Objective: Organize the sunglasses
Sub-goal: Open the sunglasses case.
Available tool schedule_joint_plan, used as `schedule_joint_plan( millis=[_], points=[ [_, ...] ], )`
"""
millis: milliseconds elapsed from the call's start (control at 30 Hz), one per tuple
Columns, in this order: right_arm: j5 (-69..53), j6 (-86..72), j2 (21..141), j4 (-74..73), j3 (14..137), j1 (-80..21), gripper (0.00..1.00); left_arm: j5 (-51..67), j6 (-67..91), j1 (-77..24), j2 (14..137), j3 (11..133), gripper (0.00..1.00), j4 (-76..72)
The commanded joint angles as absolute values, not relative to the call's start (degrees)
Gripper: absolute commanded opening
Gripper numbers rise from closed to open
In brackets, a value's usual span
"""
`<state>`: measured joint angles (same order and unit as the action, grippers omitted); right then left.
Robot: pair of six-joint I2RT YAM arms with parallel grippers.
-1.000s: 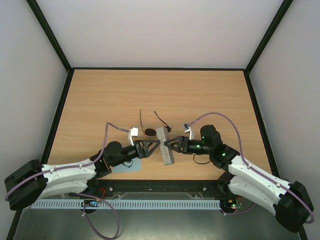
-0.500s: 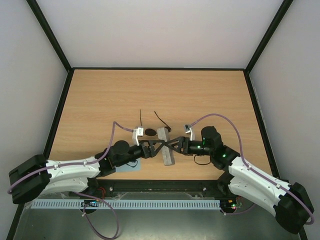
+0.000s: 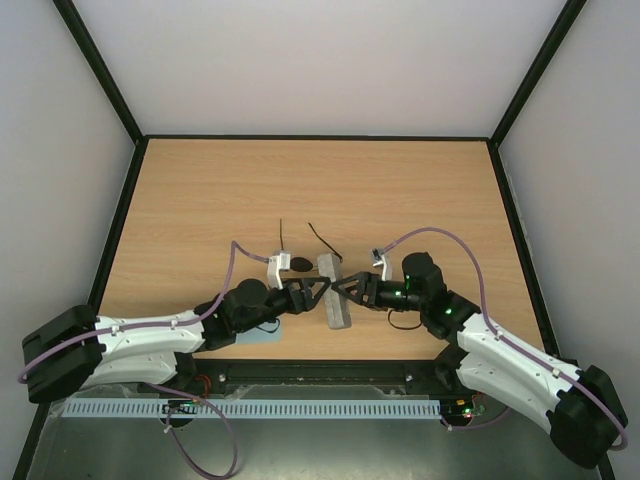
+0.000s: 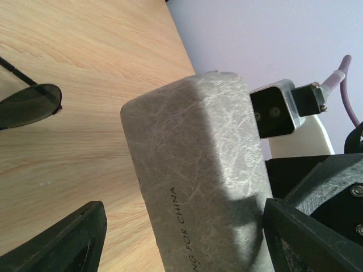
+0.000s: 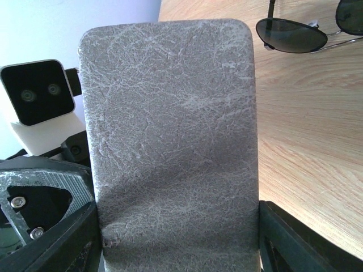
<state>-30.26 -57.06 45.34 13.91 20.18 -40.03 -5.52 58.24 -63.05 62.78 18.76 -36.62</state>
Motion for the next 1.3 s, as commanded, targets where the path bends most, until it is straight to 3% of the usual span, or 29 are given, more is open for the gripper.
schedule_joint_plan(
  millis=[0,267,1267],
  points=[
    [-32.6,-57.5,43.8,18.1,21.4,-39.7,0.50,-8.3,58.2,-63.3,64.2,18.9,0.77,-33.4],
    [-32.9,-57.6,42.1,17.5,21.5,-39.0,0.49,-8.3,58.2,-63.1,65.8,18.9,0.68,-33.4],
    [-33.4,-56.3,40.0,13.3,22.0,-37.1,0.47,-9.7,58.8,-58.9,58.2,13.3,0.69,-28.2]
  ],
)
